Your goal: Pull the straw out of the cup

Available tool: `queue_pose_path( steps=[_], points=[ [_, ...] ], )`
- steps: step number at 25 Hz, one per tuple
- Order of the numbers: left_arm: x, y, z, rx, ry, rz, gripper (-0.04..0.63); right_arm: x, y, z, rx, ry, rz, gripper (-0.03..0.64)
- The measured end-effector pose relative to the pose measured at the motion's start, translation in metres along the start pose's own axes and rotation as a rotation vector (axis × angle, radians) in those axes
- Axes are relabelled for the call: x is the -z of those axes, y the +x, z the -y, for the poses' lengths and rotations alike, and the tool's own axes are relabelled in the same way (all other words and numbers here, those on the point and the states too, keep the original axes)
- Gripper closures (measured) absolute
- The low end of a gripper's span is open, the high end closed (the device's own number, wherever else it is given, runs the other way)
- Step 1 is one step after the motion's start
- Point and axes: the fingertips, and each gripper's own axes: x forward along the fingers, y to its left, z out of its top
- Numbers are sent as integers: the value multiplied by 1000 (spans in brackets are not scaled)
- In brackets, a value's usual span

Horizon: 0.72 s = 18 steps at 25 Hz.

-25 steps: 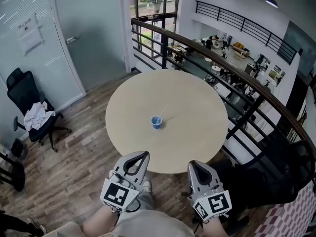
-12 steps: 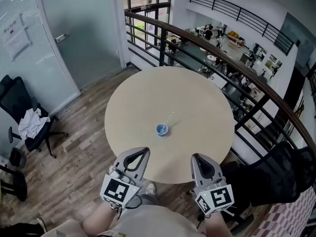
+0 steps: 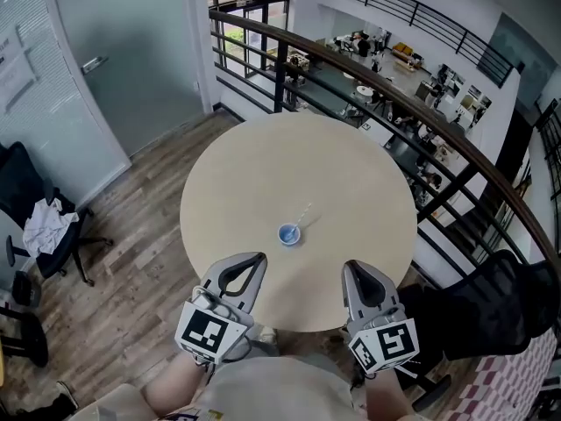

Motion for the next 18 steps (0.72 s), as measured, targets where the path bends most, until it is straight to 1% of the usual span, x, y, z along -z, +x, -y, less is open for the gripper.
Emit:
queue_pose_path(
  steps=[2,5,7,10,14,18],
  points=[
    [-1,3,-4,-5,-2,3,581,-1,5,1,-11,-3,3,588],
    [-4,6,-10,-16,3,9,581,-2,14,3,-13,-40,-11,588],
    [-7,9,-12,-29,9,12,581,-2,18,7,-23,-35,-12,588],
    [-12,13,-19,-65,11,17,581,-4,28,10,-60,-14,-5,588],
    [-17,14,-28,-113,-8,21,581,-9,39,9,-116,-31,-7,588],
    [-21,25,-24,-129,-8,11,581,-12,45,19,-142,-15,-2,588]
  ],
)
